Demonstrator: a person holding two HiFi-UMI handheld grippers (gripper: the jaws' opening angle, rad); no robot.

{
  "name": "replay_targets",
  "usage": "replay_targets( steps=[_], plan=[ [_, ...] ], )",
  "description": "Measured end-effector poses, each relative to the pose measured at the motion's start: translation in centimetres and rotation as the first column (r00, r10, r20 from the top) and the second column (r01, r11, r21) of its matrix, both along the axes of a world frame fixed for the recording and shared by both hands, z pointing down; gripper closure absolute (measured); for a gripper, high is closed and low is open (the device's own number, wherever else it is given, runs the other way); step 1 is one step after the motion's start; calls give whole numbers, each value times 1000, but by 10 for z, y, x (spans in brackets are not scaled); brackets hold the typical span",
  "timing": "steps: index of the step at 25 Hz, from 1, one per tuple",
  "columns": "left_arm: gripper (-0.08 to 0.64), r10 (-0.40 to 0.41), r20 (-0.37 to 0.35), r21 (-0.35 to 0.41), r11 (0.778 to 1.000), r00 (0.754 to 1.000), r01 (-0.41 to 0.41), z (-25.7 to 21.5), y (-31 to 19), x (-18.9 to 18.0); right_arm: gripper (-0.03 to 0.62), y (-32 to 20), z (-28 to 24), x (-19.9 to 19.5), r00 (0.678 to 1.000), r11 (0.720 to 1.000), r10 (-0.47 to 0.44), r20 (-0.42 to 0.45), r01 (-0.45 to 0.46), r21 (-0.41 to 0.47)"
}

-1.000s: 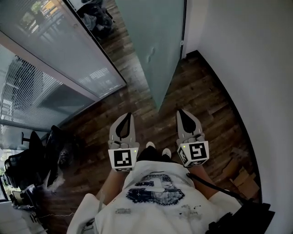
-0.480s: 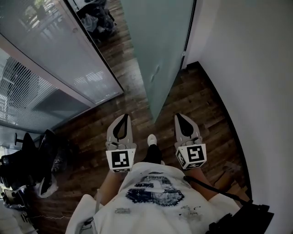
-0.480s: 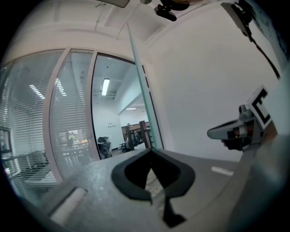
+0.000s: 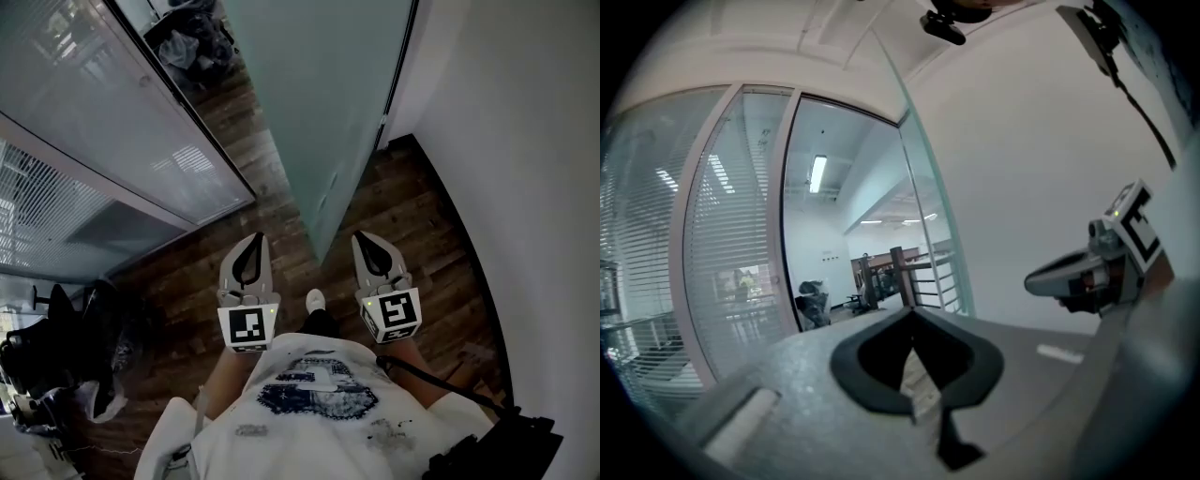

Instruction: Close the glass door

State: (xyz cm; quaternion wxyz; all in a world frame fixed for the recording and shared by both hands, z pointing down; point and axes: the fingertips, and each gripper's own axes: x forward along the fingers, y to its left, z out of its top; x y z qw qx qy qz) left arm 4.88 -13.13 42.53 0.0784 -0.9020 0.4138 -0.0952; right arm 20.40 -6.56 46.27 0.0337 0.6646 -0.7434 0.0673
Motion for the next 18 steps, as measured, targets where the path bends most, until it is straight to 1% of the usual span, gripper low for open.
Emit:
replay_targets(
  steps=[5, 9, 10, 12, 14, 17, 18],
  plan=[
    [558, 11, -12, 4, 1000, 1000, -11, -2, -30, 4, 586, -26, 28, 4, 998, 994, -37, -57, 31, -105],
    [558, 27, -10, 13, 1000, 1000, -27, 0, -47, 8, 583, -44, 32, 11, 998, 994, -62, -31, 59, -96],
    [558, 28, -10, 13, 1000, 1000, -28, 0, -50, 7, 549, -47, 32, 10, 997, 993, -76, -29, 73, -91],
    [558, 24, -16, 6, 1000, 1000, -24, 1, -55, 7, 509, -52, 35, 7, 993, 989, -119, -27, 116, -90],
    [558, 20, -25, 1, 1000, 999, -20, 1, -57, 10, 441, -55, 41, 3, 983, 980, -179, -32, 175, -92],
    [558, 6, -23, 7, 1000, 1000, -5, 0, -61, 15, 409, -66, 46, -2, 964, 967, -250, -88, 245, -67],
    [558, -5, -20, 6, 1000, 1000, 5, 0, -63, 14, 356, -71, 47, -6, 956, 962, -271, -112, 266, -61]
  ],
)
